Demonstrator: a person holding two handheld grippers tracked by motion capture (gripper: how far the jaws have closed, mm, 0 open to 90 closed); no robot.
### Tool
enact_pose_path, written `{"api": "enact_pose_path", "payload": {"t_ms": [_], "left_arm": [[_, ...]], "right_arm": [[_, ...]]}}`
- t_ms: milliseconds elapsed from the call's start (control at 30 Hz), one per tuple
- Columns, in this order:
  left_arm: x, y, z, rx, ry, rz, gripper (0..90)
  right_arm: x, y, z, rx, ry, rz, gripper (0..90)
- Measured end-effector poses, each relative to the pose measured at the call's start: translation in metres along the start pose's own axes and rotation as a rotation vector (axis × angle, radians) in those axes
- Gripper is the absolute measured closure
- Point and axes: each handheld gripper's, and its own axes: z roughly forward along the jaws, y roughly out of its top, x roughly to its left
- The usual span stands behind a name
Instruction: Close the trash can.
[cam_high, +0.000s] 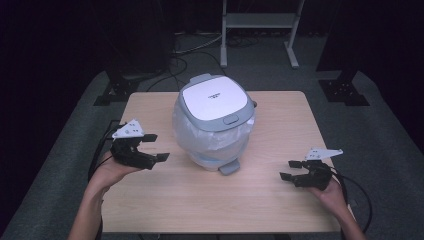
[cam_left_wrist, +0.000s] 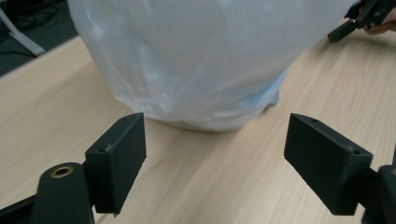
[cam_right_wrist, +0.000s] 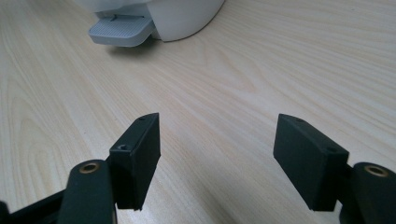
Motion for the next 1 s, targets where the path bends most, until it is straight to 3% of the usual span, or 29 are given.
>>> {"api": "enact_pose_path", "payload": {"t_ms": [167, 400, 600, 667, 867, 1000], "left_arm": [[-0.001, -0.013, 0.009, -0.002, -0.003, -0.012, 19.6], [-0.005, -0.025, 0.015, -0.019, 0.035, -0.009, 19.3], [-0.011, -0.035, 0.021, -0.001, 0.079, 0.016, 18.3], [-0.011, -0.04, 0.023, -0.004, 0.077, 0.005, 18.2], [-0.012, -0.054, 0.027, -0.067, 0.114, -0.037, 14.3], [-0.015, -0.064, 0.032, -0.1, 0.115, -0.049, 14.2]], "right_arm": [[0.0, 0.0, 0.0, 0.001, 0.0, -0.001, 30.6], [0.0, -0.001, 0.0, 0.003, 0.001, -0.001, 30.6], [0.001, -0.001, 0.0, 0.003, 0.003, -0.001, 30.6], [0.001, -0.001, 0.0, 0.004, 0.003, -0.002, 30.6], [0.001, -0.001, 0.001, 0.004, 0.006, -0.001, 30.6], [0.001, -0.001, 0.001, 0.001, 0.009, -0.001, 30.6]]}}
